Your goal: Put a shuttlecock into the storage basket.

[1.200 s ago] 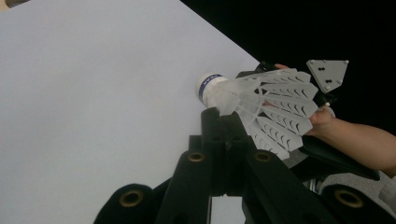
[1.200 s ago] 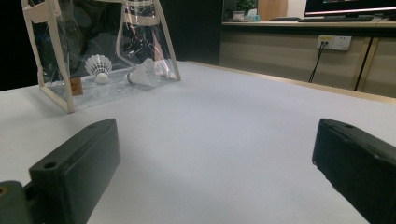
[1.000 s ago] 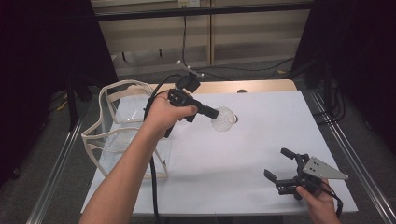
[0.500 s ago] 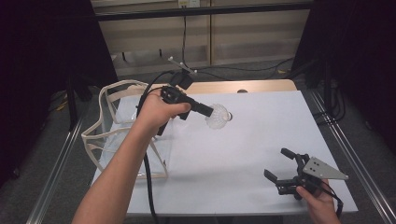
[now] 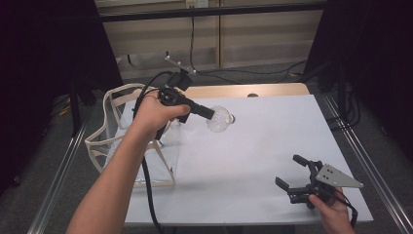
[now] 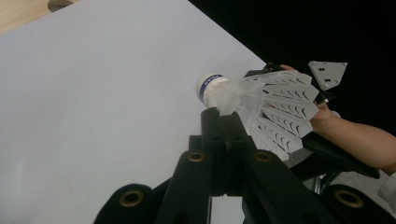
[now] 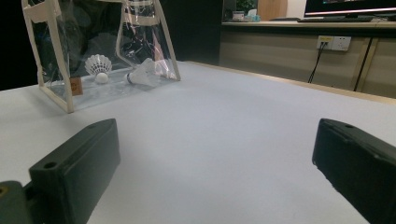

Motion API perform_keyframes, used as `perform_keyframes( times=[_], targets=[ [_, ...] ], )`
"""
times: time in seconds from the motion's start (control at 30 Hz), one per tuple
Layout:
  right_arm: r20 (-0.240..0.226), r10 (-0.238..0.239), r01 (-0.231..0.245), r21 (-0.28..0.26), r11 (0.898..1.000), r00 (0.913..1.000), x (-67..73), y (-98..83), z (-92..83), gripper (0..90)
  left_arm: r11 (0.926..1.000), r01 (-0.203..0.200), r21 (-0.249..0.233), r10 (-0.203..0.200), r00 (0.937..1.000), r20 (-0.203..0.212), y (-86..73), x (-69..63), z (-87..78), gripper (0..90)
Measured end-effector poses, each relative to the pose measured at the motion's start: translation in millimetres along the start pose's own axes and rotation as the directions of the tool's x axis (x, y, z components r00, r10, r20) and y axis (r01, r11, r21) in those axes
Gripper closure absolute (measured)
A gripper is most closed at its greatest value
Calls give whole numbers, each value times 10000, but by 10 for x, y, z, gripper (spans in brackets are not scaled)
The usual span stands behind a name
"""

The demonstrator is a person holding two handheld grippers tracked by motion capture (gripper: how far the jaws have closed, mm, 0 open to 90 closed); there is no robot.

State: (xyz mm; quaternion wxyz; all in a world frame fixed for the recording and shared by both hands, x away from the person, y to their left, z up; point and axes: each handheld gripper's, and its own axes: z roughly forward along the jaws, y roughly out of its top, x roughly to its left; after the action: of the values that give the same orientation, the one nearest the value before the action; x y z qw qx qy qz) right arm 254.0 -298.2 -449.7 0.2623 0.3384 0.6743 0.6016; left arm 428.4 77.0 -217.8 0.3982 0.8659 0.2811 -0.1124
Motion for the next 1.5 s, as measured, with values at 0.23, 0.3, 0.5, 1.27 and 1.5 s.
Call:
perform_keyframes(
  times=[0.23,0.3,0.5,1.27,1.5],
  targets=[
    [0,37,-37,8,10000,10000,3,1,-1,7,9999,120,-113,-121,9999,-71,-25,16,-72,900],
    [1,55,-55,11,10000,10000,6,3,-1,7,9999,71,-104,-72,10000,-51,-30,27,-93,900],
    [0,33,-33,14,10000,10000,3,2,0,7,9998,162,-95,-163,9998,-138,-52,57,-159,900],
    [12,-25,25,8,10000,10000,5,3,2,7,9992,373,-108,-376,9988,-302,-124,160,-437,900],
    [4,-23,23,8,10000,10000,6,4,5,7,9989,459,-130,-463,9984,-339,-155,188,-526,900]
  ],
)
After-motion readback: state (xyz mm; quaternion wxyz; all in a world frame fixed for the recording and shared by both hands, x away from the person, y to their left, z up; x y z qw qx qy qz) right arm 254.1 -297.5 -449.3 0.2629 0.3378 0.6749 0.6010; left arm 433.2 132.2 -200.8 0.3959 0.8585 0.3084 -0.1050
